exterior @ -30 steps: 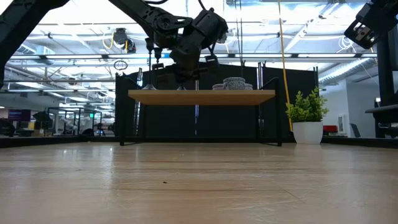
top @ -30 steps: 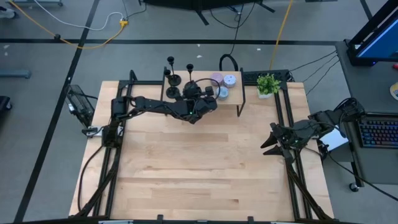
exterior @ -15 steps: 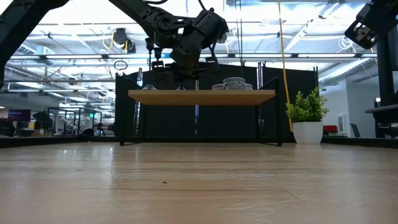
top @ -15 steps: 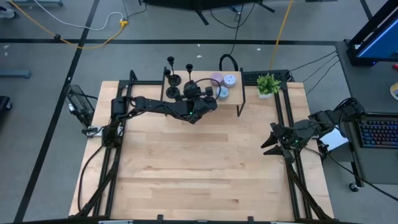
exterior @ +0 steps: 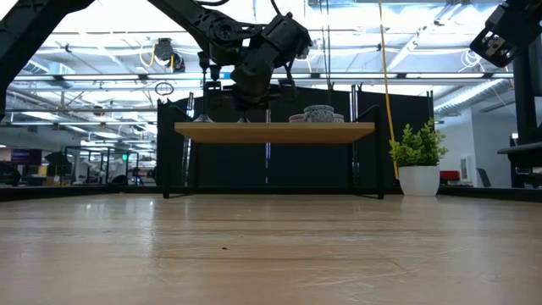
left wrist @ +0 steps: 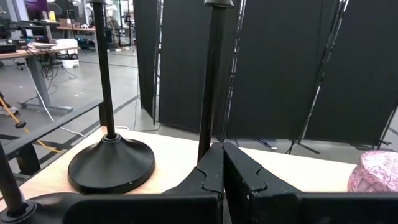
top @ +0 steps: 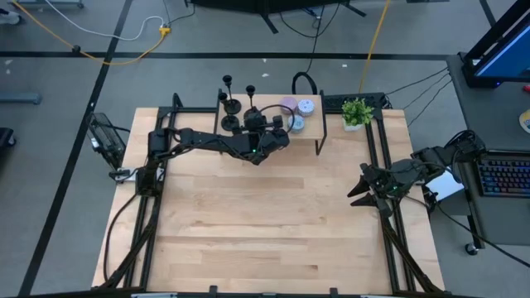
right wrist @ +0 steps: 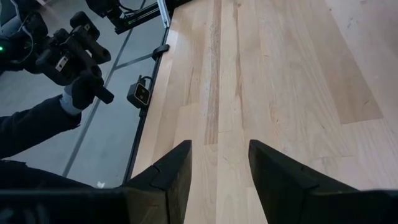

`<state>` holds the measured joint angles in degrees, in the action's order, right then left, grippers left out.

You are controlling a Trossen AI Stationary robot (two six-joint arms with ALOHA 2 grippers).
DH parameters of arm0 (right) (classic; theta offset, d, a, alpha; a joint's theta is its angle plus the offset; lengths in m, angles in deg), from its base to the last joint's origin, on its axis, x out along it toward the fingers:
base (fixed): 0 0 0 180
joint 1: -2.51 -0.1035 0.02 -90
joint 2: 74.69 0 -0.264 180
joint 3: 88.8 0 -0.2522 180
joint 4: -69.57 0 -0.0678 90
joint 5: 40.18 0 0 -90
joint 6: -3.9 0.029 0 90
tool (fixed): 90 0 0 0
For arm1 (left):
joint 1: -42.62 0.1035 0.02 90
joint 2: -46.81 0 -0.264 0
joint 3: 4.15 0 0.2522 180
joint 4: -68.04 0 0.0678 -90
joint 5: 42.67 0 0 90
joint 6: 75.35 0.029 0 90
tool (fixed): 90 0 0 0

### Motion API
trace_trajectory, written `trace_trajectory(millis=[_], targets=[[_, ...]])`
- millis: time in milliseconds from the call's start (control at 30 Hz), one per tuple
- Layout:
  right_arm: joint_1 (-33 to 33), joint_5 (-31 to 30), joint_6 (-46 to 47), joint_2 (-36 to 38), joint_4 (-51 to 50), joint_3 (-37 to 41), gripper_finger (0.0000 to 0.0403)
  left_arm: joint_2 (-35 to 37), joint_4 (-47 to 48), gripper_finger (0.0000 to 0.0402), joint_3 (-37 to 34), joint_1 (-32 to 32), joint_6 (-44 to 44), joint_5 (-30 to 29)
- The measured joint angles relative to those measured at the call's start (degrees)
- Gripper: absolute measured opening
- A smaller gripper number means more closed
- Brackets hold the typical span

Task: Pick & Place candle stick holders
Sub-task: Put the black candle holder on the shelf

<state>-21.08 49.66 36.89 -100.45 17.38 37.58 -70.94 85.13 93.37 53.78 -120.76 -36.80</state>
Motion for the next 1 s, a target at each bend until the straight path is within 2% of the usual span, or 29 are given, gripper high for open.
trace_trajectory(millis=[400,800,1000], targets=[[0.0,0.0,0.4,0.0,0.0,0.0,0.015,0.0,1.7,0.0,0.0,0.09,-0.67,-1.28],[0.0,0.17,0.44,0.26,0.0,0.0,0.015,0.0,2.14,0.0,0.0,0.46,3.3,-1.93],[0.0,0.2,0.24,0.26,0.0,0.0,0.015,0.0,-1.79,0.0,0.0,-0.07,3.78,-1.13]])
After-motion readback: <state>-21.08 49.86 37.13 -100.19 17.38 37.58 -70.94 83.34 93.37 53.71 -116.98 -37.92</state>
